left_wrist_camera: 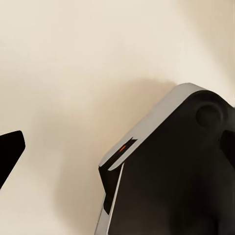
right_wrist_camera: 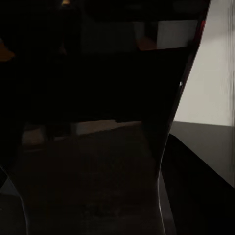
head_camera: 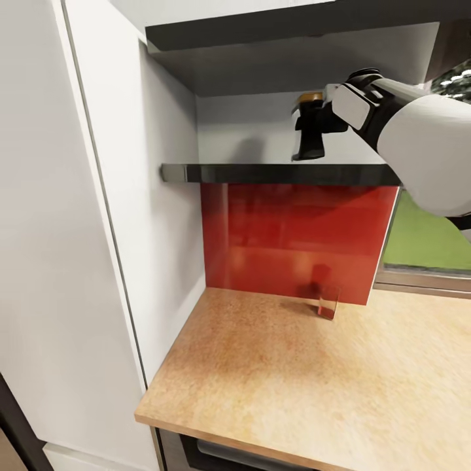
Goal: Set up a coffee station on the kitchen countertop: keep the coffee maker on the countertop, move the bottle of coffee from the kitchen shelf to the counter next to the coffee maker, place a paper coffee filter on top of the coffee maker, put the saucer next to the coffee maker with the coffee cup on the saucer, and place the electric kettle next to the coffee maker.
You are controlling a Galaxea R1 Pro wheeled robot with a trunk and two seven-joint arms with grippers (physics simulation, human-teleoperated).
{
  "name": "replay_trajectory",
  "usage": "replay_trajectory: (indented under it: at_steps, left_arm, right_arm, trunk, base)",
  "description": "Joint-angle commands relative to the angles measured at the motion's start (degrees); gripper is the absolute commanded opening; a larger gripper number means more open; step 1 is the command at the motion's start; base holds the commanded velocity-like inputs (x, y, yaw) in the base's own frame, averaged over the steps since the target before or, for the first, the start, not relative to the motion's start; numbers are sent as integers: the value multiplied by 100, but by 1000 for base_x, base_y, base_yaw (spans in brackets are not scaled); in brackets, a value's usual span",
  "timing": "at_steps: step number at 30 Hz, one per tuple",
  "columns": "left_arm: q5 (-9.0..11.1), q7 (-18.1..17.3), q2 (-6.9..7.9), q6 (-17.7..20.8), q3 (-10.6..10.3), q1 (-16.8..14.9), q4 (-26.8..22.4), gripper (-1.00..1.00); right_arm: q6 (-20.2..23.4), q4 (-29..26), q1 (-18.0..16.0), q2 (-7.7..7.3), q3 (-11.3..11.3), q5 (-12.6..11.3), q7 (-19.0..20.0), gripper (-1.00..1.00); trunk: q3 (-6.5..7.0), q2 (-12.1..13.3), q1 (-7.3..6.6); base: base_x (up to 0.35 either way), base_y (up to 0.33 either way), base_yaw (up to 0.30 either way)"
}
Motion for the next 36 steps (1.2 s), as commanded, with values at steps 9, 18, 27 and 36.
replay_trajectory:
  at_steps: [9, 18, 27, 36]
  left_arm:
    - [22, -38, -7, 5, 37, 1, -9, 100]
    - [22, -40, -7, 5, 37, 0, -9, 100]
    - [22, -42, -7, 5, 37, 1, -9, 100]
    - [22, -39, -7, 5, 37, 0, -18, 100]
  right_arm:
    - [12, 15, -9, -5, -60, 39, -27, -100]
    - [41, 16, -9, 13, -60, 25, -18, -100]
    - [50, 16, -9, 30, -60, 25, -24, -100]
    - [41, 16, -9, 13, -60, 25, -18, -100]
  trunk:
    - [26, -6, 2]
    - [62, -6, 2]
    - [63, -6, 2]
    - [63, -6, 2]
  base:
    - [0, 0, 0]
    - [-9, 0, -7]
    - [-204, 0, 0]
    - [-214, 0, 0]
